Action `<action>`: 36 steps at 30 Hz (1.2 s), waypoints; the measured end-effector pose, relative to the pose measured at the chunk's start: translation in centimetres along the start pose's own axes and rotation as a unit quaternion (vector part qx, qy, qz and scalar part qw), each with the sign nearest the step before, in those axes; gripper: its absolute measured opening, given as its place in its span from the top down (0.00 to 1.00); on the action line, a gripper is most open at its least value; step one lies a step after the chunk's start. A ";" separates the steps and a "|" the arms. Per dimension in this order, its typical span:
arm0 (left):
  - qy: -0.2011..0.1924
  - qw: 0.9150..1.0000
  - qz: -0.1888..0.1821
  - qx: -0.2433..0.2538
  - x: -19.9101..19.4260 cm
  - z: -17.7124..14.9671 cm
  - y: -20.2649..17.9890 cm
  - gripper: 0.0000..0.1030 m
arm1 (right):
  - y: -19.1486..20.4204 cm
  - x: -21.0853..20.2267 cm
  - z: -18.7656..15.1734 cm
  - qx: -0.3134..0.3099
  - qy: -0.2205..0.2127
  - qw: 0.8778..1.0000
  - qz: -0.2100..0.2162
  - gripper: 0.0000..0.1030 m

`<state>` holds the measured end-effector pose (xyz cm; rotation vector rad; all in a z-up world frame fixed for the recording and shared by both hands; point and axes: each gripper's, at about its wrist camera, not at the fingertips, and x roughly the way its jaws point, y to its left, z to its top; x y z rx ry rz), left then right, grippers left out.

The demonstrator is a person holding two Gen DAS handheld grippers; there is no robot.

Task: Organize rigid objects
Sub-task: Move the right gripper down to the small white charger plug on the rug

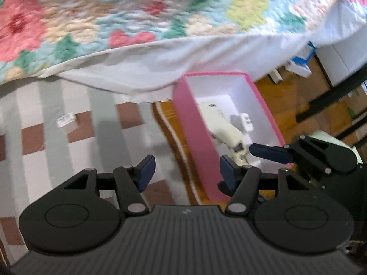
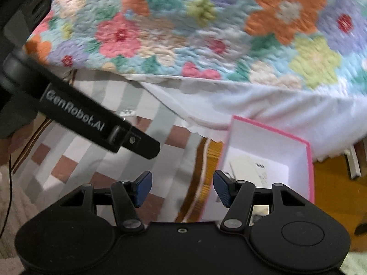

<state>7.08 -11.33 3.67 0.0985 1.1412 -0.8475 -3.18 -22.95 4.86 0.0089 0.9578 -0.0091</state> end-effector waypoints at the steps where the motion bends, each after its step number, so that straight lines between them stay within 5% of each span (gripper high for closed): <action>1: -0.003 1.000 0.003 -0.008 -0.3 -0.2 0.8 0.41 | 0.4 0.3 0.2 -0.005 0.000 1.000 0.005 0.38; 12: -0.019 0.995 0.060 -0.075 -0.1 -1.9 10.5 0.41 | 5.2 4.1 4.5 -0.095 -0.014 0.992 0.075 0.37; 27: -0.015 0.987 0.101 -0.126 3.9 -3.7 19.4 0.41 | 9.1 15.6 5.9 -0.068 0.036 0.986 0.145 0.36; 36: -0.088 0.983 0.107 -0.121 5.7 -3.4 22.7 0.41 | 10.2 21.4 3.8 -0.020 -0.040 0.994 0.102 0.36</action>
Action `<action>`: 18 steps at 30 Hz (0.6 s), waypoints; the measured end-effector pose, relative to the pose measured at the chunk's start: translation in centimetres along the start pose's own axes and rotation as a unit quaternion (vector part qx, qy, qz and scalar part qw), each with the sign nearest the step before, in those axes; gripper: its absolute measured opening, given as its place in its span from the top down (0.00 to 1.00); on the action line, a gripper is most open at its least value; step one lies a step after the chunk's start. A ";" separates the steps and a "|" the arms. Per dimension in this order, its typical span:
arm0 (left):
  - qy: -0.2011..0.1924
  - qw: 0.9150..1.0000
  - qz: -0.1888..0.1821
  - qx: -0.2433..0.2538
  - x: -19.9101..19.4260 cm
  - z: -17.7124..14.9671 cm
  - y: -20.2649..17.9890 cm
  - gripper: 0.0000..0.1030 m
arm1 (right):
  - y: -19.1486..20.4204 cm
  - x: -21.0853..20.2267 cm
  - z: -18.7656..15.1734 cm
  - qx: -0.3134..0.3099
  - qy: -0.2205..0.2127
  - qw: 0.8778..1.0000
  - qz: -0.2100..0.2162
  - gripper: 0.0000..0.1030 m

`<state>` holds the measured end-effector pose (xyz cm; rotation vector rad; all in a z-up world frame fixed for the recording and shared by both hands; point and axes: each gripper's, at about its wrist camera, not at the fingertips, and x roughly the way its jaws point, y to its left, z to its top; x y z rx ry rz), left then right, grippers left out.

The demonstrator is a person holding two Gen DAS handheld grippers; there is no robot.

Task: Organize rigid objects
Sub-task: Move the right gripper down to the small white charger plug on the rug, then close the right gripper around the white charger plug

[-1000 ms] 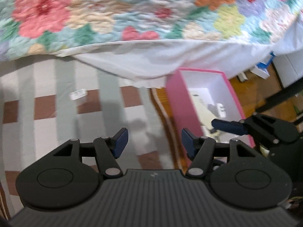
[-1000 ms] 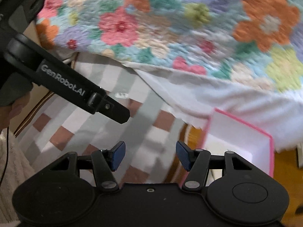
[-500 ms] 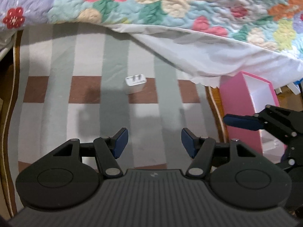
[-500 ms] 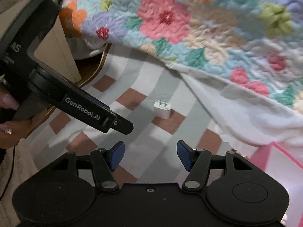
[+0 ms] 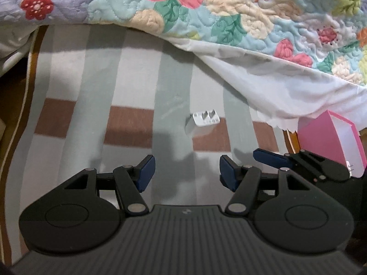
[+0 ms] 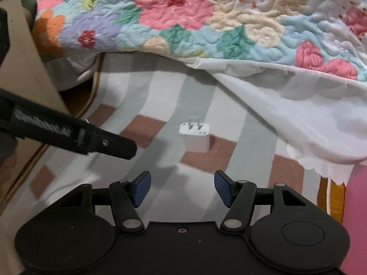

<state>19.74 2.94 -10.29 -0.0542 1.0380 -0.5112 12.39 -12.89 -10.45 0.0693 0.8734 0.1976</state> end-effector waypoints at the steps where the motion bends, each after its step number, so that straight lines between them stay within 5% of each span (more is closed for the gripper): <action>1: -0.006 1.000 0.001 0.005 0.4 0.0 -0.1 0.41 | 0.0 0.6 -0.2 -0.007 -0.010 1.000 -0.008 0.36; 9: -0.020 1.000 0.002 0.005 4.2 -1.5 1.6 0.41 | -0.7 6.2 -1.0 -0.001 -0.042 0.998 -0.044 0.35; 12: -0.037 0.999 -0.010 -0.034 4.2 -1.8 3.2 0.41 | -1.1 8.0 -0.4 0.021 -0.056 0.997 -0.053 0.28; 18: -0.047 0.996 -0.033 -0.071 4.5 -1.3 4.1 0.41 | 0.2 9.3 0.6 -0.027 -0.066 0.996 -0.055 0.34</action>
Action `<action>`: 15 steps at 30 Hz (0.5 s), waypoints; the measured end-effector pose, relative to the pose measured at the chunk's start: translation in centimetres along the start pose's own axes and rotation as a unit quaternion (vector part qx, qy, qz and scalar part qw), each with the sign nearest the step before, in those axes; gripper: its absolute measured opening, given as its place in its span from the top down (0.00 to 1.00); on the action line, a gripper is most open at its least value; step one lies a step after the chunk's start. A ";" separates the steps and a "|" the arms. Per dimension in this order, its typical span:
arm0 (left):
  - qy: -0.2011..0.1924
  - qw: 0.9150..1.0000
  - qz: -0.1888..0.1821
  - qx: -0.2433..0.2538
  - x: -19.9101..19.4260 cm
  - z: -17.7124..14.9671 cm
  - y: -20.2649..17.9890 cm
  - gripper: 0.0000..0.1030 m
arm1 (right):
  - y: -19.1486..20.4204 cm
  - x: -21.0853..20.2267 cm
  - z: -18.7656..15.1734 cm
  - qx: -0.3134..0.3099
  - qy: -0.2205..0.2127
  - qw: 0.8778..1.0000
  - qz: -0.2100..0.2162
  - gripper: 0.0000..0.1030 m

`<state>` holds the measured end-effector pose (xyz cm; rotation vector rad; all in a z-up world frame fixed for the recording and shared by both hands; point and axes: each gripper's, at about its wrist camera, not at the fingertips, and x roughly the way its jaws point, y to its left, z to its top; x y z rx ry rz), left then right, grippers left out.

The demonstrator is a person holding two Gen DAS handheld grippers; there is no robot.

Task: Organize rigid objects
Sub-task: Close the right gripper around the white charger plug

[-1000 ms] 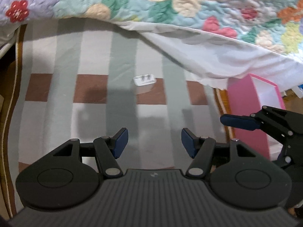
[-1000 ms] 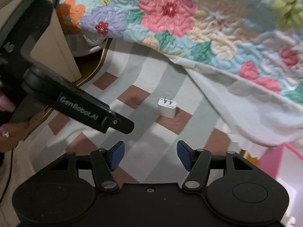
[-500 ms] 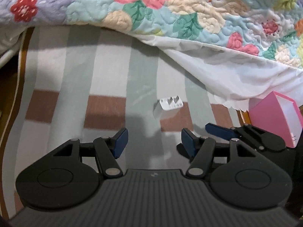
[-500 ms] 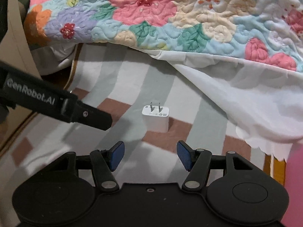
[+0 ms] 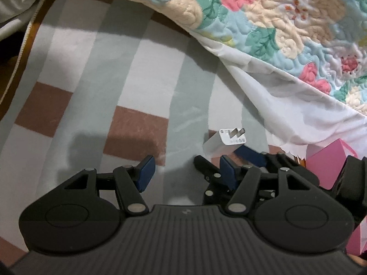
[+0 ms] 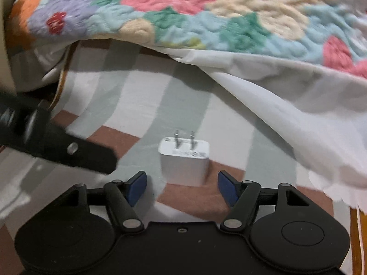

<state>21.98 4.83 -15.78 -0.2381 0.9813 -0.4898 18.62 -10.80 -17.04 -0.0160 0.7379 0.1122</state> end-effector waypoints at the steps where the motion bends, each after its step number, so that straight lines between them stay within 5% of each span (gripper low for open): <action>1: 0.000 1.000 -0.001 0.003 0.1 0.0 -0.2 0.41 | 0.0 0.0 0.1 -0.003 -0.001 1.000 0.007 0.39; 3: 0.003 1.000 0.002 0.013 -0.1 0.0 -0.6 0.41 | 0.0 -0.1 0.2 -0.005 -0.002 1.000 0.013 0.53; 15: 0.034 0.998 -0.004 0.050 -1.3 0.6 -2.5 0.41 | -1.8 -3.3 -1.3 0.075 0.009 0.997 0.011 0.54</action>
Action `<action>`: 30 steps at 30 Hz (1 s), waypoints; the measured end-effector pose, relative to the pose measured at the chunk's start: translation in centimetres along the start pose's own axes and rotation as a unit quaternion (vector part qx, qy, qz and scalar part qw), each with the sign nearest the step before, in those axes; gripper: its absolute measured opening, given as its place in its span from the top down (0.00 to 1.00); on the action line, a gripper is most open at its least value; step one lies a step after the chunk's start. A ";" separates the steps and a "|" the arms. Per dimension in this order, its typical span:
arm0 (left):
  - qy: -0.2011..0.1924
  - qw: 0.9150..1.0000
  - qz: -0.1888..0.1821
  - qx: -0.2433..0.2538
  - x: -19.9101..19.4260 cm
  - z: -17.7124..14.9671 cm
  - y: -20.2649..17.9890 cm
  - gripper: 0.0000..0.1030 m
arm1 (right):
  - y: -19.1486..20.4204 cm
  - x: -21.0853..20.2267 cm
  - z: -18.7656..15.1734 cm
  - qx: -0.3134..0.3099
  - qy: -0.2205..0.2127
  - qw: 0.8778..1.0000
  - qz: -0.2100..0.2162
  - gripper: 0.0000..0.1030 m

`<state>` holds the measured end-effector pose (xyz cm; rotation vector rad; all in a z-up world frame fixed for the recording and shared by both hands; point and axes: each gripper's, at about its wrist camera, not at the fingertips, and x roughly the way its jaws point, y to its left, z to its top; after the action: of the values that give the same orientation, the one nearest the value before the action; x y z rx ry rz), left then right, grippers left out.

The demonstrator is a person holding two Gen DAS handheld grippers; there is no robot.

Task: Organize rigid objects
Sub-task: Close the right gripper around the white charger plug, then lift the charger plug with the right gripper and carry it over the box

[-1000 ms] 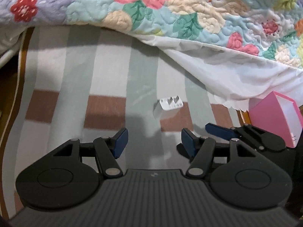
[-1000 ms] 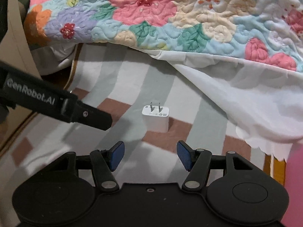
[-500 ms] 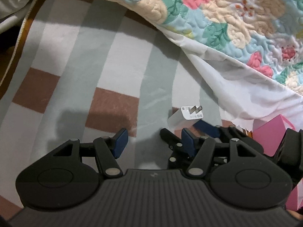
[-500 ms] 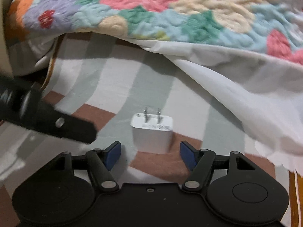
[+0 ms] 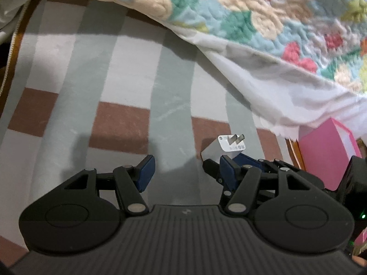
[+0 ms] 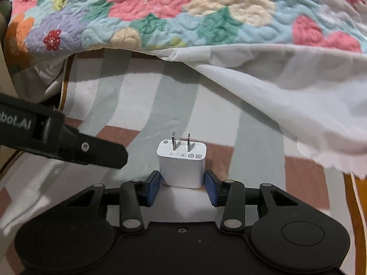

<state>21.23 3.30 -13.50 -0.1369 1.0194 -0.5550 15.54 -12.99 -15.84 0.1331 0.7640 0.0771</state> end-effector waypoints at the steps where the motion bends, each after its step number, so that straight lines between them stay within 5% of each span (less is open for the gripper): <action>1: 0.007 1.000 0.000 0.008 -0.1 -0.1 -0.5 0.41 | -0.1 -0.2 -0.2 0.004 0.002 1.000 0.001 0.54; 7: 0.035 0.997 -0.016 0.065 -0.2 -1.2 -3.6 0.41 | 0.0 -2.1 -1.2 -0.005 0.018 1.000 0.002 0.54; 11: 0.052 0.994 -0.028 0.094 0.1 -2.1 -4.9 0.44 | 1.3 -4.0 -2.5 -0.060 0.026 0.997 -0.049 0.54; 16: 0.085 0.988 -0.079 0.102 0.8 -3.4 -6.3 0.60 | 0.4 -7.1 -4.0 -0.021 0.048 0.998 -0.024 0.54; 20: 0.108 0.985 -0.111 0.069 1.3 -4.3 -6.9 0.79 | 0.0 -8.9 -4.8 -0.005 0.077 0.997 -0.027 0.54; 25: 0.117 0.985 -0.119 0.050 1.9 -4.8 -7.3 0.81 | 0.4 -9.3 -5.2 -0.034 0.102 0.994 -0.026 0.51; 30: 0.157 0.980 -0.120 -0.007 3.8 -5.0 -5.7 0.81 | 0.6 -8.8 -5.9 -0.061 0.087 0.994 -0.040 0.36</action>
<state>16.42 -2.72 -17.00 -0.1898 1.3231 -0.8072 5.11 -12.86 -13.99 -0.0205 0.9362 0.0591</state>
